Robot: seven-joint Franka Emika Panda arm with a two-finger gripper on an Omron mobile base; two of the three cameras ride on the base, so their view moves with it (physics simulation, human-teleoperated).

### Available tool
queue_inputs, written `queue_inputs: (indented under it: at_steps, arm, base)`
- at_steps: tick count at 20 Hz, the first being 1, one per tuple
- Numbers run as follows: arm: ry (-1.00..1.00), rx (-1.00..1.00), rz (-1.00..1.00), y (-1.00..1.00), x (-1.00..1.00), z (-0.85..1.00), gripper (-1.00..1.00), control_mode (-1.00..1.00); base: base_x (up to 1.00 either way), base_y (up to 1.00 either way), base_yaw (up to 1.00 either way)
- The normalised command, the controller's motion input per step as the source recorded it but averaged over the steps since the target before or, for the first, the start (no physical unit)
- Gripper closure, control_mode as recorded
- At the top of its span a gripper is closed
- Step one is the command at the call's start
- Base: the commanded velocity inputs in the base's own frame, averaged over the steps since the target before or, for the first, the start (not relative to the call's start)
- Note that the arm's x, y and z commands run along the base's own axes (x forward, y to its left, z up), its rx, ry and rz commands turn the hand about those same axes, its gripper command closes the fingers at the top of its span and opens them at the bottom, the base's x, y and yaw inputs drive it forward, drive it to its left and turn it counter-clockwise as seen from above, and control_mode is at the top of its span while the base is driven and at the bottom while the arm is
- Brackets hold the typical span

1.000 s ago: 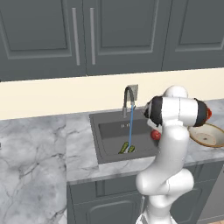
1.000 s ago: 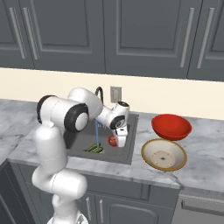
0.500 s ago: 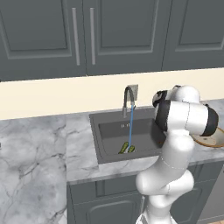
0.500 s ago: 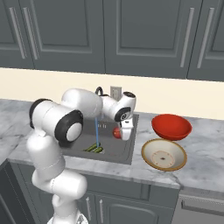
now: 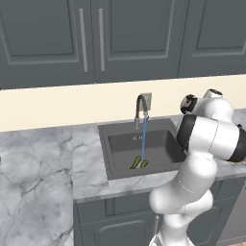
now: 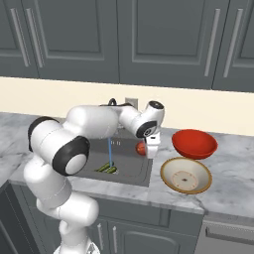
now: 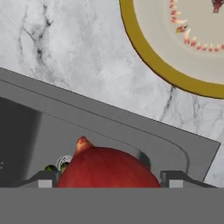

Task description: Pick the squashs from the sink and place them in one bowl. Place the onion in the other bowl. Then turn off the sink faucet.

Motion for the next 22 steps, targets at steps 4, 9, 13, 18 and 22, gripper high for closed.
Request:
queue_inputs:
  at_steps: [4,9,13,18,22]
  arm:
    - [0.00,0.00,0.00,-0.11,0.00,0.00,1.00,-1.00]
    - [-0.07,0.00,0.00,-0.23,-0.13,0.25,1.00,-1.00]
    - [0.00,0.00,0.00,-0.19,0.00,0.35,1.00,-1.00]
    - [0.00,-0.02,0.00,-0.23,0.00,0.25,1.00,-1.00]
    - [0.00,-0.04,0.00,-0.30,0.02,0.07,1.00,-1.00]
  base:
    - [0.00,0.00,0.00]
    - [0.00,0.00,0.00]
    - [0.00,0.00,0.00]
    - [0.00,0.00,0.00]
    - [0.00,0.00,0.00]
